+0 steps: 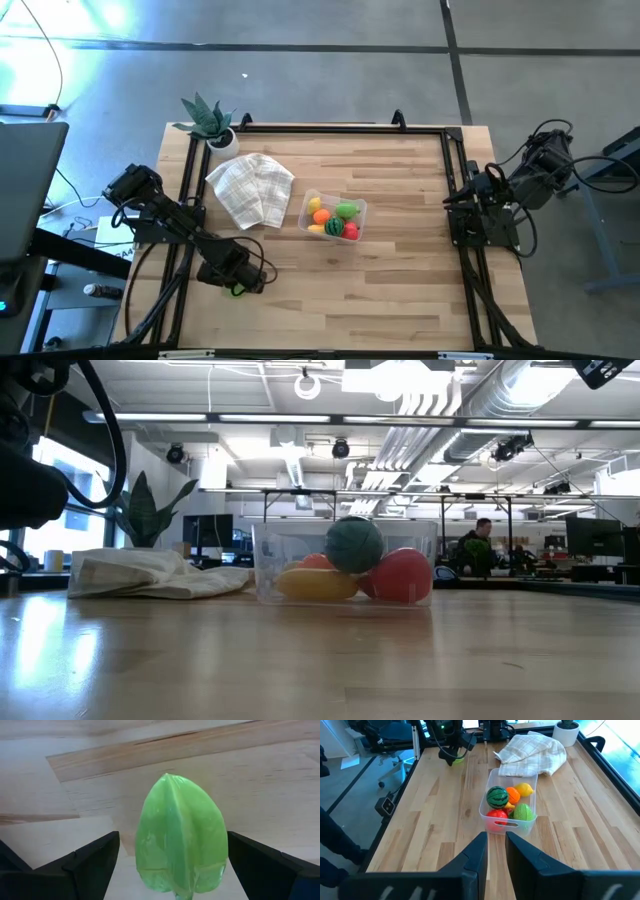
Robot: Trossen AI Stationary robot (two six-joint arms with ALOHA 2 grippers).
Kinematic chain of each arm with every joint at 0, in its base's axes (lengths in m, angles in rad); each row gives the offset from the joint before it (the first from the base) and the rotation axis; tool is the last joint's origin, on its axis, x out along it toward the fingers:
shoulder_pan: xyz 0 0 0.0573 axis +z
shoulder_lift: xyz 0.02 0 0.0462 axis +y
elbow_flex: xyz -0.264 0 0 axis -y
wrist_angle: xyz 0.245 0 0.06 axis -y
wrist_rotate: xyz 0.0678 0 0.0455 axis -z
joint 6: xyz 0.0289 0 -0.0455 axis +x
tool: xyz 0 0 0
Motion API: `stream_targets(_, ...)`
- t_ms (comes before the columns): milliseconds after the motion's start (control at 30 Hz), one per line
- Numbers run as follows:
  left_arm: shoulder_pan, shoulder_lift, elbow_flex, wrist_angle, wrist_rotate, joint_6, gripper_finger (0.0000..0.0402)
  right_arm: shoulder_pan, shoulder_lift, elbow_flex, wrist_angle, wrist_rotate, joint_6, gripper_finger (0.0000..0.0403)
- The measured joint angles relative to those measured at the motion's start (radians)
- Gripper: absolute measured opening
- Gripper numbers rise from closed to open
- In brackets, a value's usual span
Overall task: Pick and placing Produce into tupperware
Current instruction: Put the green starfruit into the transparent container
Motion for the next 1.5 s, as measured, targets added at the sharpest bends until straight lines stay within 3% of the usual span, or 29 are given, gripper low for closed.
stream_targets(567,-0.015,0.000,0.000,0.003,0.006,0.004,0.0211,0.000,0.000,0.000,0.000,0.000,0.000,0.0058)
stream_targets(900,-0.012,0.000,0.000,0.005,-0.010,0.004,0.0252,0.000,0.000,0.000,0.000,0.000,0.000,0.0058)
stream_targets(1133,-0.013,0.000,0.001,0.005,-0.013,0.013,0.0208,0.000,0.000,0.000,0.000,0.000,0.000,0.0058)
stream_targets(1333,-0.013,0.000,0.011,0.002,-0.029,0.018,0.0208,0.000,0.000,0.000,0.000,0.000,0.000,0.0058)
stream_targets(1500,-0.013,0.000,0.026,-0.029,-0.048,0.019,0.0232,0.000,0.000,0.000,0.000,0.000,0.000,0.0058)
